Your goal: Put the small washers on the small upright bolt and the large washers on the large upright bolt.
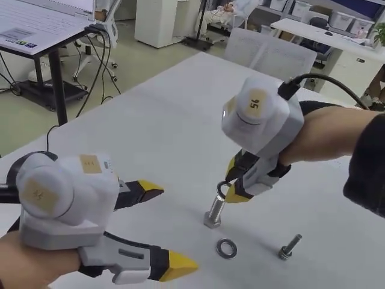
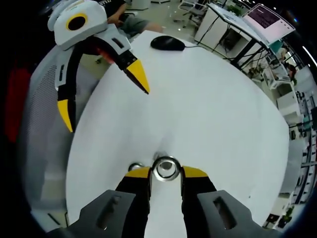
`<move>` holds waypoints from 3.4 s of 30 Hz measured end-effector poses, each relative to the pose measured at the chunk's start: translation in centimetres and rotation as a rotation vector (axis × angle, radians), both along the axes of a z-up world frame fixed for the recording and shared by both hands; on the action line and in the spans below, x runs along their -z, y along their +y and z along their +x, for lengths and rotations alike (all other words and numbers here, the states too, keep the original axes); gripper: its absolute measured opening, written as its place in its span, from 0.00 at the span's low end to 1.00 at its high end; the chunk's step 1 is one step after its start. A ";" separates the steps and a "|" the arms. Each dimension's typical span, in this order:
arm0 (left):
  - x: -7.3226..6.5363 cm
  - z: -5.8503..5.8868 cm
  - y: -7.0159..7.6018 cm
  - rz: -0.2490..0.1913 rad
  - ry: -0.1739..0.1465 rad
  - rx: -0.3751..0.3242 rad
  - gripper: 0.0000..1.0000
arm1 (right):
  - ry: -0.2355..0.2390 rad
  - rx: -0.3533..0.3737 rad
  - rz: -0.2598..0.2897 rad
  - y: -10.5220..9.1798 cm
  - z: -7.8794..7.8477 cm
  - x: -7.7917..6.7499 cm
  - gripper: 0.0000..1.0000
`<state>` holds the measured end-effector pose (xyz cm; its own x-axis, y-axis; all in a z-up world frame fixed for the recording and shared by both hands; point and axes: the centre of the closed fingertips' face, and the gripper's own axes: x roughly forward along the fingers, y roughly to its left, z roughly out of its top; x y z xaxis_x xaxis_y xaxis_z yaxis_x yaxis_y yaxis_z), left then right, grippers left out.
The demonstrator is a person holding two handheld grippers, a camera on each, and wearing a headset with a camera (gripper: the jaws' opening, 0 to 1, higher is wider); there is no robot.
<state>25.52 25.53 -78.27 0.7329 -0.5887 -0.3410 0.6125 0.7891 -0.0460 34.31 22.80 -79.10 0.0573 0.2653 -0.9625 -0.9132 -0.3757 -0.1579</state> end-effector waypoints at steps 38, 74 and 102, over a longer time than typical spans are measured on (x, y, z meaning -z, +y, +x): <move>0.4 -0.7 0.1 0.004 0.015 0.005 0.73 | 0.041 -0.016 -0.101 0.5 0.0 4.9 0.24; 0.6 -0.6 0.2 0.009 0.022 -0.002 0.73 | 0.065 0.011 -0.104 -0.5 -0.2 7.1 0.27; 0.6 -0.8 -0.2 0.013 0.025 0.019 0.72 | 0.165 0.105 -0.110 -4.0 -3.1 8.3 0.35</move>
<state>24.75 25.37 -78.85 0.7127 -0.5976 -0.3673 0.6261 0.7780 -0.0511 31.19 18.78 -87.38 -0.0819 0.1590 -0.9839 -0.9583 -0.2836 0.0340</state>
